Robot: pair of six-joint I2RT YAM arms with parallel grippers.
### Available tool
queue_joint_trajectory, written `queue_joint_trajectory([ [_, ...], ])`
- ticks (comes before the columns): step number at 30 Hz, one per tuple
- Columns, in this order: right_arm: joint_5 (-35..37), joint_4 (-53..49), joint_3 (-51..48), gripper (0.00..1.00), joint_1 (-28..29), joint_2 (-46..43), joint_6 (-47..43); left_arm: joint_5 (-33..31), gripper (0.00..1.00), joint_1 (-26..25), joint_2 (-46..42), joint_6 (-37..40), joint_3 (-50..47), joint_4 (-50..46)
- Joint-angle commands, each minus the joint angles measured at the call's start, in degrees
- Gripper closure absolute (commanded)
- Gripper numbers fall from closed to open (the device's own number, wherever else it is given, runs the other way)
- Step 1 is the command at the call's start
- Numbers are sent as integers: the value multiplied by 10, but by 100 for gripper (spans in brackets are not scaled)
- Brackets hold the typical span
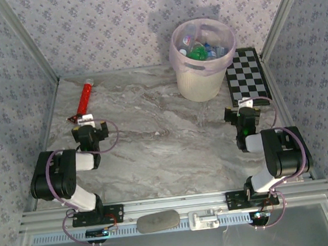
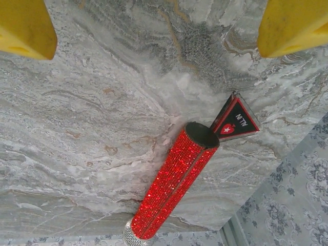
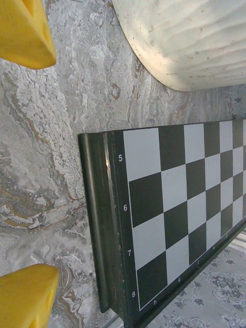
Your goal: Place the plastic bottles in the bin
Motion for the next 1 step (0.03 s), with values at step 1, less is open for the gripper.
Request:
queue_joint_trajectory([
  [1,5,18,0,1,3,2,-6,22,0,11,-6,-9,16,-9],
])
